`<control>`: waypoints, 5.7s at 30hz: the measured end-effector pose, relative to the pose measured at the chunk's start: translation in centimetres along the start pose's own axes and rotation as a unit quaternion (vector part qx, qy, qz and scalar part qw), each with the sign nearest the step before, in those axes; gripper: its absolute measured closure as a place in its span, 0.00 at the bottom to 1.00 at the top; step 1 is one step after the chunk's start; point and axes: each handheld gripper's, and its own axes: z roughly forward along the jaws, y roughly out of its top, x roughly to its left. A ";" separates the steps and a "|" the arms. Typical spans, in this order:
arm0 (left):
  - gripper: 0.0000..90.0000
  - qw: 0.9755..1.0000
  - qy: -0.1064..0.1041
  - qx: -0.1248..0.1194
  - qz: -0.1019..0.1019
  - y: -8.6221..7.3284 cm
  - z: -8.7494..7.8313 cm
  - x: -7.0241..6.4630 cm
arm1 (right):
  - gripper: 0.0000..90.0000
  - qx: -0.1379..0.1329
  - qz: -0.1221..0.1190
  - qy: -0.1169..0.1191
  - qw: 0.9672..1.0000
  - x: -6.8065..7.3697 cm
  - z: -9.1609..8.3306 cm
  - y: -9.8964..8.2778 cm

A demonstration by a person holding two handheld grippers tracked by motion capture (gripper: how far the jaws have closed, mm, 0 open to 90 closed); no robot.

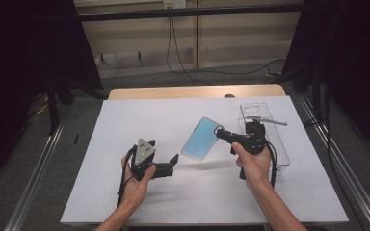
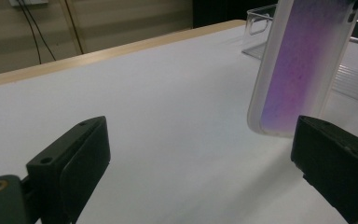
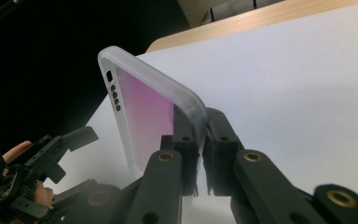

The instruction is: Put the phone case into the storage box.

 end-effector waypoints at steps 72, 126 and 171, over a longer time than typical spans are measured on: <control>0.04 0.993 0.067 -0.095 -0.028 -4.8 -9.7 6.4 | 0.94 -0.109 -0.125 -0.091 0.982 -2.9 -8.1 8.3; 0.03 0.994 0.045 -0.087 -0.052 -5.0 -9.1 6.5 | 0.94 -0.094 -0.195 -0.193 0.957 -9.9 -6.1 11.0; 0.03 0.993 0.049 -0.090 -0.056 -5.1 -9.4 6.7 | 0.94 -0.031 -0.244 -0.185 0.951 -13.5 -1.4 10.8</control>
